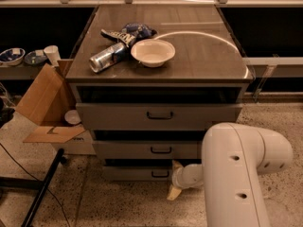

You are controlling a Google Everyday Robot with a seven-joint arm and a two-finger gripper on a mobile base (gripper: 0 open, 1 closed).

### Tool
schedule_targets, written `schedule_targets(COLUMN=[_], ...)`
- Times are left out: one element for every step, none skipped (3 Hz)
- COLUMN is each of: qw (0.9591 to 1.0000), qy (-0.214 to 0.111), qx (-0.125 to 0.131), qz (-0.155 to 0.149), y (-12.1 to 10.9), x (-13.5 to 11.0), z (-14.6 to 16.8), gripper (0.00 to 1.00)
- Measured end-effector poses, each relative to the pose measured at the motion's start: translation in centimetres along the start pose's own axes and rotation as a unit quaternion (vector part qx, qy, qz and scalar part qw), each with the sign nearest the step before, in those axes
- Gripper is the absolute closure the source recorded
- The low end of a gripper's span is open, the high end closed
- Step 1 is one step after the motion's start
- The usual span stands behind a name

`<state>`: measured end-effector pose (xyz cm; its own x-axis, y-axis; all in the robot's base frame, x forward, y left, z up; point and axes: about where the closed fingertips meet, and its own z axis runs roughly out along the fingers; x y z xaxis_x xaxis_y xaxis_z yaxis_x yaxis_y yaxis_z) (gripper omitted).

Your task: Open bottom drawer

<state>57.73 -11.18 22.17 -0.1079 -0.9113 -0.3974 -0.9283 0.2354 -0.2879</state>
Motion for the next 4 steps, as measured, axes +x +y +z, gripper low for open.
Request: schedule_targets(qw=[0.9997,0.9992,0.9988,0.9988], qy=[0.014,0.022,0.025,0.026], qx=[-0.013,-0.032,-0.040,-0.040], qz=[-0.012,-0.014,-0.012,-0.012], y=[-1.5,-3.3,-3.8,-3.6], x=[0.1,0.3,0.7,0.8], z=[0.2,1.1,1.7,1.8], gripper=[0.00,0.00,0.00,0.00])
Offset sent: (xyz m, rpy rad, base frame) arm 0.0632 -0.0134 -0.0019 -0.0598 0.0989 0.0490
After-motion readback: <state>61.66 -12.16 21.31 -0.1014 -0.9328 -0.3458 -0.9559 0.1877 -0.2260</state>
